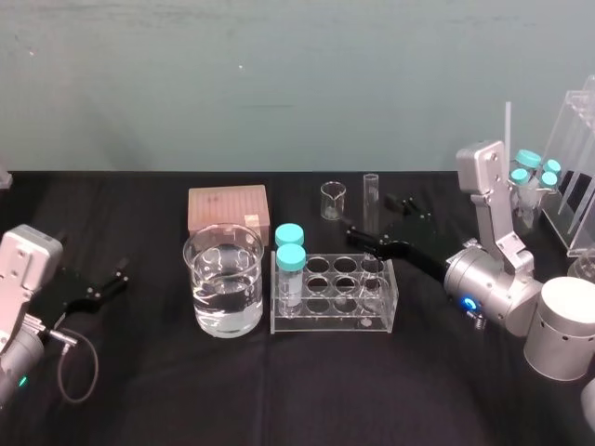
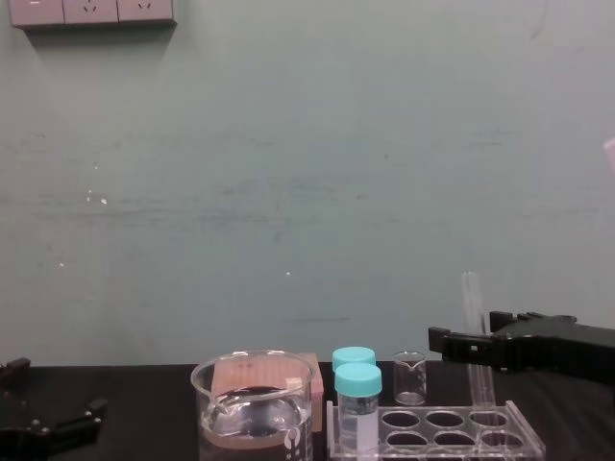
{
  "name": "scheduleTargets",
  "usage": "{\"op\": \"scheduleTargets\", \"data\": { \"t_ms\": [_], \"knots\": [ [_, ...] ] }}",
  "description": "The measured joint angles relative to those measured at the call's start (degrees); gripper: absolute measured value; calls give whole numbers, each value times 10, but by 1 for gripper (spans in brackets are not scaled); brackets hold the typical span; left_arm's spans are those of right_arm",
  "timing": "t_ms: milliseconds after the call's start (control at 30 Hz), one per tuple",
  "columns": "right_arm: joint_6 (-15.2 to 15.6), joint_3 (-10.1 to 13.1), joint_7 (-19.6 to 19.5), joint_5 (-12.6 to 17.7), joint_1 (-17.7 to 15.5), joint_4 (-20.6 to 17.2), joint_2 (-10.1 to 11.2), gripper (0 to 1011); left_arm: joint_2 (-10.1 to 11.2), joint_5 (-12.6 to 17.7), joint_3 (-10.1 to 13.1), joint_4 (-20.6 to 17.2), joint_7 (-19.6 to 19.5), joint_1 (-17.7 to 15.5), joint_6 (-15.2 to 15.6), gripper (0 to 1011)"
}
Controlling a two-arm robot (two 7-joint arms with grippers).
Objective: Hold the test tube with one hand and immerse one end into the beaker, then return it to the test tube rack.
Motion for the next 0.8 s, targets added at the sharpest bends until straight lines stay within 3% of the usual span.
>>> {"op": "scheduleTargets", "data": {
  "t_ms": [267,400,800],
  "knots": [
    [1,0,0,1,0,0,0,1000,0,0,0,0,0,0,0,1000],
    [1,0,-1,1,0,0,0,947,0,0,0,0,0,0,0,1000],
    [2,0,-2,2,0,0,0,596,0,0,0,0,0,0,0,1000]
  ]
}}
